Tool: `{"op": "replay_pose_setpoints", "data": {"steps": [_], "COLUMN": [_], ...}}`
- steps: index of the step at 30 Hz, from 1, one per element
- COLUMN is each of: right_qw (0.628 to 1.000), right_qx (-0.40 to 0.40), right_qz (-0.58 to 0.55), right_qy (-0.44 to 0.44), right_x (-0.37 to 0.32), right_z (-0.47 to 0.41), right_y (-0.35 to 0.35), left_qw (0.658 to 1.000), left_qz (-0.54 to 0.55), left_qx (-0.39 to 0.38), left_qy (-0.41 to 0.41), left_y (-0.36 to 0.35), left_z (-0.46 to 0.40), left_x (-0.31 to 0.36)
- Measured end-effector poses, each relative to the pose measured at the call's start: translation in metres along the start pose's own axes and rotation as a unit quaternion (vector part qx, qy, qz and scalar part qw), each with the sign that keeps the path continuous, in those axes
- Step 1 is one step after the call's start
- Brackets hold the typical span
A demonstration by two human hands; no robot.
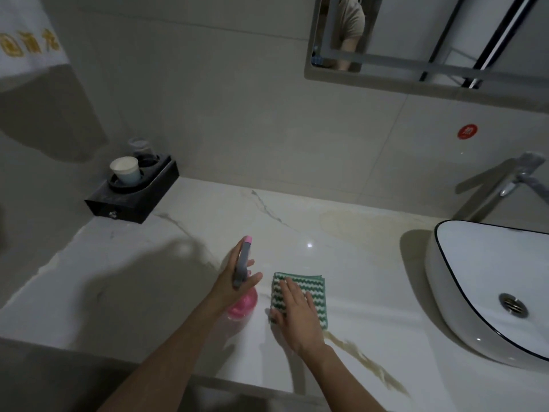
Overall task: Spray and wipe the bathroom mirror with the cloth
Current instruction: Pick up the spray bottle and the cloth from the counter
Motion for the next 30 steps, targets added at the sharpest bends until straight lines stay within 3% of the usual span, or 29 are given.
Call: {"op": "replay_pose_setpoints", "data": {"steps": [5,19,22,30], "right_qw": [1.000,1.000,0.999,0.998], "right_qx": [0.005,-0.004,-0.011,-0.007], "right_qz": [0.016,0.021,0.034,0.035], "right_qy": [-0.005,-0.021,-0.020,-0.057], "right_x": [0.004,0.005,0.008,0.013], "right_z": [0.001,-0.010,-0.013,-0.017], "right_y": [0.001,-0.014,-0.019,-0.017], "left_qw": [0.991,0.999,0.998,0.990], "left_qz": [0.039,0.001,0.032,-0.034], "left_qx": [0.127,0.034,0.058,0.129], "left_qy": [0.022,0.005,-0.016,-0.055], "left_y": [-0.016,0.002,-0.005,-0.012], "left_z": [0.008,0.000,-0.001,0.000], "left_x": [0.002,-0.001,-0.004,-0.007]}}
Point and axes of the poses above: each hand's wrist, its own z-axis away from the middle knuckle, its own y-axis out of the back of the hand, x = y × z, the point moved 1 cm from there along -z, towards the middle knuckle, and after that the axes turned 14 degrees about -y, right-handed, at the moved point
